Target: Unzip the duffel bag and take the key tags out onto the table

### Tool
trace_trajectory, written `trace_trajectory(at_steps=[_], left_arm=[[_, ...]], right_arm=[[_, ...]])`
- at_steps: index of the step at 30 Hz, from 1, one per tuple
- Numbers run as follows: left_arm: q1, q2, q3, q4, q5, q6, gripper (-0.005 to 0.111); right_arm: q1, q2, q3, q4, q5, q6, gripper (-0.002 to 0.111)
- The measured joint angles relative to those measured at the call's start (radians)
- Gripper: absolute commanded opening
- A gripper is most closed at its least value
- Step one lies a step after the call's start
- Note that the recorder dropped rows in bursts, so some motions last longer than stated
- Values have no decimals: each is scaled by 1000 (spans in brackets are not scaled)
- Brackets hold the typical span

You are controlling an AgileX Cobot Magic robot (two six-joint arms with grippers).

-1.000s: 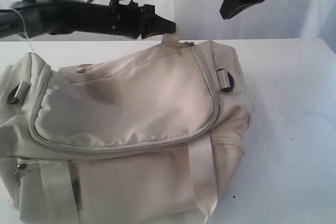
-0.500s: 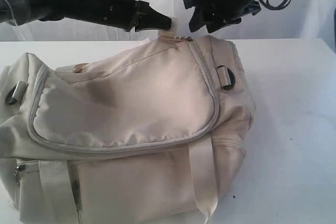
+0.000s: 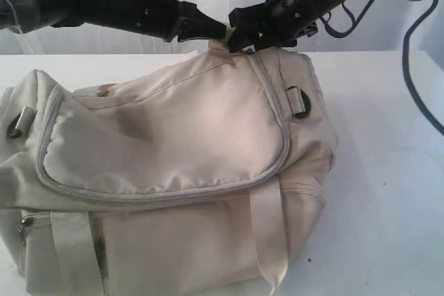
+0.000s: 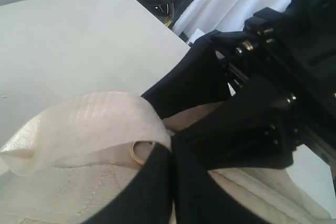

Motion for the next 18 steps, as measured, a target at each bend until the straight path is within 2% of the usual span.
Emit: trace_trajectory(at_steps=[3, 6, 7, 18], left_arm=[[0, 0, 0, 0, 1, 0, 0], [0, 0, 0, 0, 1, 0, 0], [0, 0, 0, 0, 1, 0, 0], [0, 0, -5, 27, 8, 0, 0]], right_arm=[[0, 11, 0, 3, -10, 0, 33], [0, 16, 0, 3, -10, 0, 5], [0, 16, 0, 3, -10, 0, 0], [0, -8, -6, 2, -34, 2, 0]])
